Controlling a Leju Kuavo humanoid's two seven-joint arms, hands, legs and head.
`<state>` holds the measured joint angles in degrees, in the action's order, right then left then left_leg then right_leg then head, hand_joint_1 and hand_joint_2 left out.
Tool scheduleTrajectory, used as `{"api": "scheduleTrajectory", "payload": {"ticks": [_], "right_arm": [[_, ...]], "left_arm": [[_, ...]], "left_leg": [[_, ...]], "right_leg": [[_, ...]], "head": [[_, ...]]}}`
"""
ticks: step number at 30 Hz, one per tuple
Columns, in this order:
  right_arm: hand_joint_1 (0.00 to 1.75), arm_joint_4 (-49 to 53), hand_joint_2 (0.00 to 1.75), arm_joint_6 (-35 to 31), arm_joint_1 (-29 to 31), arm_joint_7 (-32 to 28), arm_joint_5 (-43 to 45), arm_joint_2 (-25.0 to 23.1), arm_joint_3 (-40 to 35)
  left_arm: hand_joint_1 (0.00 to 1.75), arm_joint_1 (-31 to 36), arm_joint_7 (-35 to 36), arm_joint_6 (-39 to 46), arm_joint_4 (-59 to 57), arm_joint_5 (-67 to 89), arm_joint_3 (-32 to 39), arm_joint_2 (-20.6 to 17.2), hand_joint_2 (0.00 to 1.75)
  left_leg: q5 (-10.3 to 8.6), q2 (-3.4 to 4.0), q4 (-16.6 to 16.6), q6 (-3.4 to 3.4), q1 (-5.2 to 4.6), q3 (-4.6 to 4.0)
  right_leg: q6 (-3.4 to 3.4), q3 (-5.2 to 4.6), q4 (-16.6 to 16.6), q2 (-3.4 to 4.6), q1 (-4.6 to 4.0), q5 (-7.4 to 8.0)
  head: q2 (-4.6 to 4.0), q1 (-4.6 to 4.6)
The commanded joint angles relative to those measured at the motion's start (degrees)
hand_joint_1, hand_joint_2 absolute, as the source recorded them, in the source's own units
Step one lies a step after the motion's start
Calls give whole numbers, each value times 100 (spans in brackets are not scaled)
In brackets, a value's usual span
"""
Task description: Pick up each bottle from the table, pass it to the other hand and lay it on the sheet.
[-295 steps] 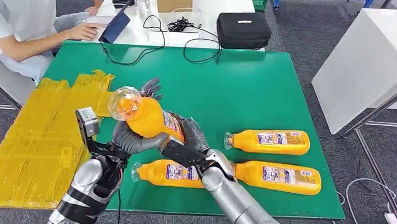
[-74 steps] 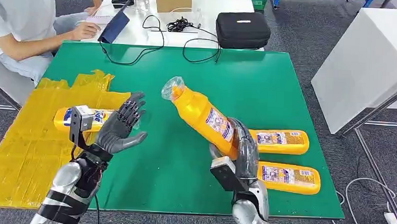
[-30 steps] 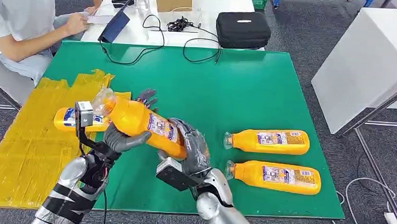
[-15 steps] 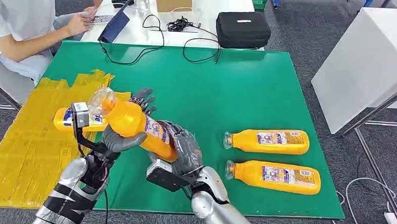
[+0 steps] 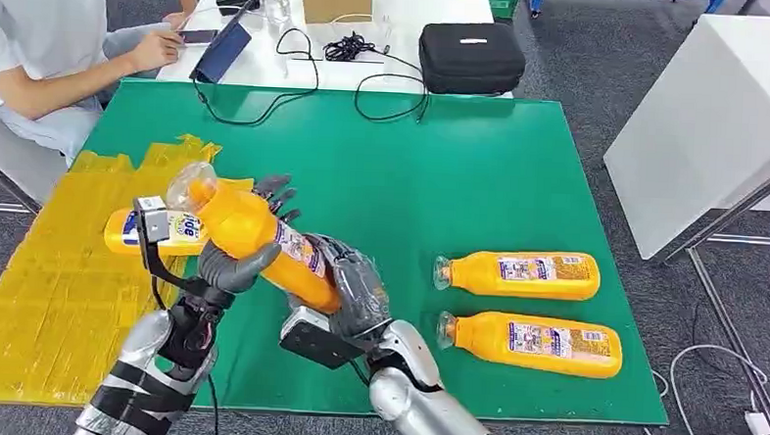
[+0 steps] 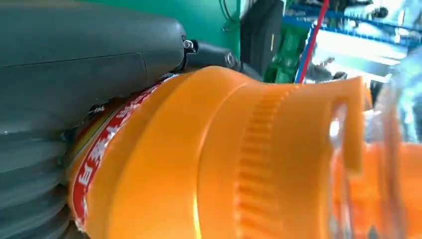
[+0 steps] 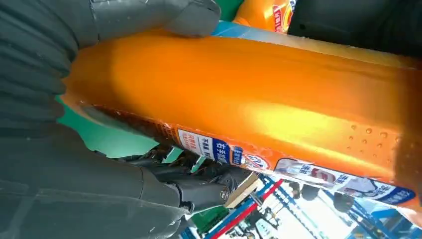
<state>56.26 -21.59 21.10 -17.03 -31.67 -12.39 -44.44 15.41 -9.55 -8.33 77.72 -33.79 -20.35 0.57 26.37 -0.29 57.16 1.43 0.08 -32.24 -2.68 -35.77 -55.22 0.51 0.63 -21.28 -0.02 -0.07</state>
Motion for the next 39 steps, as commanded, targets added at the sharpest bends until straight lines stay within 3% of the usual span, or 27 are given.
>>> {"api": "scheduleTrajectory", "payload": {"ticks": [1, 11, 12, 13, 14, 17, 22, 29, 30, 32, 33, 35, 37, 39], "right_arm": [[175, -347, 175, 167, 81, -142, -75, 67, -710], [175, -374, 175, 59, 93, -102, 56, 68, -669], [145, -348, 175, 8, 73, -111, 68, 67, -640], [16, -300, 175, -67, 33, -129, 101, 67, -593], [0, -234, 175, -81, 7, -152, 136, 88, -573], [0, 106, 175, -180, -128, -150, 329, 184, -374], [0, 1634, 175, -248, -717, -108, 273, 622, 51], [0, 1702, 175, -160, -747, -43, 246, 618, 101], [0, 1731, 175, -196, -769, -130, 245, 595, 158], [0, 2210, 175, -129, -898, -221, 306, 715, 295], [0, 2554, 175, -26, -939, -211, 263, 839, 337], [0, 2939, 175, 94, -1023, -131, 146, 948, 459], [0, 3202, 175, 174, -1097, -170, 132, 1014, 628], [0, 3249, 175, 214, -1120, -181, 131, 1021, 695]], "left_arm": [[175, 399, 60, 147, -420, -55, 171, 241, 175], [175, 407, -152, 406, -355, 31, 173, 271, 175], [175, 403, -165, 445, -344, 63, 173, 272, 175], [175, 398, -220, 543, -324, 161, 165, 283, 175], [175, 378, -230, 569, -285, 179, 161, 288, 175], [175, 360, -553, 1170, -184, 755, 166, 270, 175], [175, 602, -1202, 3345, 57, 4050, 37, 92, 175], [175, 558, -1147, 3261, 114, 4116, 134, 118, 175], [175, 567, -1226, 3778, 75, 4912, 102, 89, 175], [175, 561, -929, 4833, 82, 7124, 272, 20, 175], [175, 478, -552, 4833, 206, 8737, 565, 91, 175], [175, 474, -163, 4833, 241, 10046, 761, -17, 175], [175, 656, 659, 4833, -171, 11957, 777, -430, 175], [175, 735, 857, 4833, -260, 12374, 763, -607, 175]], "left_leg": [[5, -11, -3, -6, 5, 18], [11, -12, 1, -7, 9, 30], [8, -12, -1, -6, 6, 22], [5, -12, -1, -5, 6, 15], [9, -15, 0, -7, 8, 26], [7, -11, -2, -6, 5, 18], [3, -16, 3, -5, 7, 4], [8, -12, 0, -4, 5, 11], [15, -10, 5, -6, 5, 21], [2, -10, 0, -4, 2, -1], [9, -14, 4, -7, 5, 11], [15, -2, 7, -7, 4, 15], [6, 2, -1, -4, 1, 3], [4, -9, -2, -5, 0, 7]], "right_leg": [[7, 21, 3, -15, -6, -9], [9, 34, 1, -19, -10, -15], [7, 26, 2, -18, -8, -11], [6, 19, 3, -17, -7, -8], [8, 31, 1, -21, -9, -14], [7, 21, 2, -16, -6, -10], [6, 7, 0, -22, -8, -7], [5, 15, 2, -10, -5, -8], [8, 24, -4, -12, -6, -15], [5, 3, 0, -15, -2, -5], [8, 15, -4, -20, -6, -13], [9, 15, -7, -8, -6, -15], [5, 2, 0, -2, -2, -5], [6, 8, -1, -11, -1, -7]], "head": [[0, 0], [0, -2], [0, -2], [0, -2], [0, -2], [0, 0], [0, -2], [0, 0], [0, 0], [0, 0], [0, 0], [0, -2], [0, -2], [0, 0]]}}
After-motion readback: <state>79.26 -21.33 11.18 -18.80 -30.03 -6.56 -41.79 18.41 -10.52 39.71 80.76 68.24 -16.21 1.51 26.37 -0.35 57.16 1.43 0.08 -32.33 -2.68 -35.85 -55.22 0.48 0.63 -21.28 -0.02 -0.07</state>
